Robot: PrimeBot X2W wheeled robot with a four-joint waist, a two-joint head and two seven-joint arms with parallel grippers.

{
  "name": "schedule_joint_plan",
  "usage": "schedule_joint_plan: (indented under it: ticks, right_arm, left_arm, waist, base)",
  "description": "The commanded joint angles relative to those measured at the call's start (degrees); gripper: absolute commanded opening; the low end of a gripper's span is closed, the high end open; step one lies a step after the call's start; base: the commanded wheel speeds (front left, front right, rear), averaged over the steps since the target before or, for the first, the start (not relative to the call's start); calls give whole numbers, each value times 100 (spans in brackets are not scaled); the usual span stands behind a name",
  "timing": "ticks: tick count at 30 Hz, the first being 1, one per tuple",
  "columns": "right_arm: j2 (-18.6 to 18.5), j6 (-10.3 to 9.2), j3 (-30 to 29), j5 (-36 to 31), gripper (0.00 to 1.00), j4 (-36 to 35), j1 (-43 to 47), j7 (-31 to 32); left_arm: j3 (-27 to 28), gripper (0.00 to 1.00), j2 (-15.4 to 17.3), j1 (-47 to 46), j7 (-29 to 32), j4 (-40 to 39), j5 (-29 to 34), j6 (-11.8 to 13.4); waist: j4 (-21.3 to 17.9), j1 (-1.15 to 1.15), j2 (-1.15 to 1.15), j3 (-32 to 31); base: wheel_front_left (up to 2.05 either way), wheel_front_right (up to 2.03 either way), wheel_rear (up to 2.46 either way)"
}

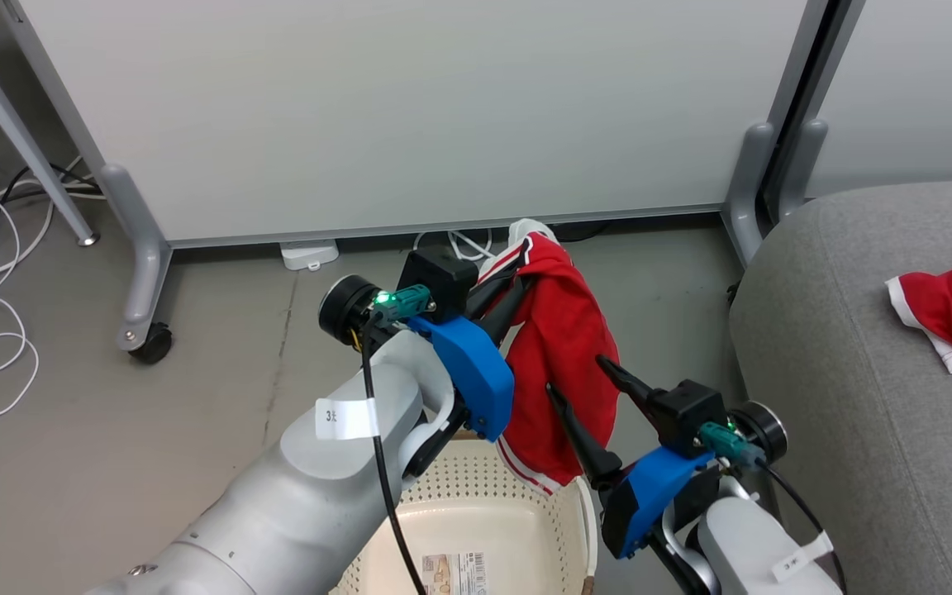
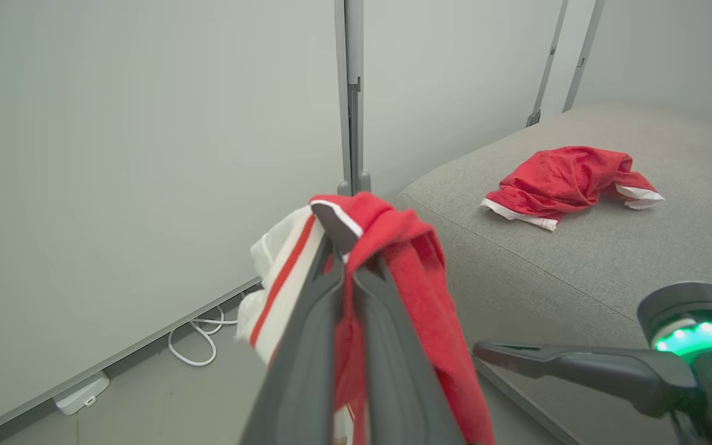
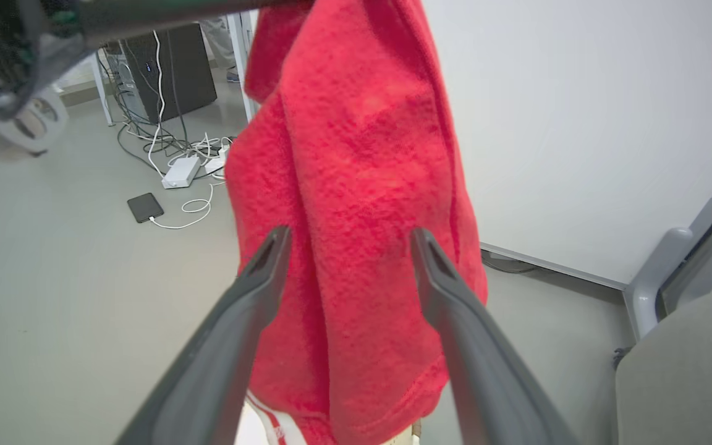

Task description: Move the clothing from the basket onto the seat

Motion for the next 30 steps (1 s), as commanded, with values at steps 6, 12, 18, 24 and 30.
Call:
schedule_joint_plan:
  ticks: [6,12,18,24,30]
  right_arm:
    - [-6,1,151,110,100,697,-505,-184]
    - [-6,1,160,189,100,1294,-921,-357]
    - [-6,1,148,456,100,1694,-1287,-466]
    - [-5,1,316,708,100,1966,-1614,-504]
    - [-5,1,505,954,47,2098,-1721,-517]
  left_arm:
    - [-84,0,-8,-158,-48,-50,-99,-10]
    - [-182,0,-15,-193,-59,-64,-170,-10]
    - [-236,0,-21,-221,-77,-73,-244,-10]
    - [-328,0,-26,-261,-81,-92,-291,-10]
    - [-397,0,-30,-257,-92,-91,-350,-10]
  waist:
    - [97,-1,0,80]
    - [155,-1,0,124]
    - [167,-1,0,145]
    - [167,-1,0,201]
    - [166,-1,0,185]
  base:
    - [0,0,0]
    - [0,0,0]
    - [0,0,0]
    - [0,0,0]
    - [0,0,0]
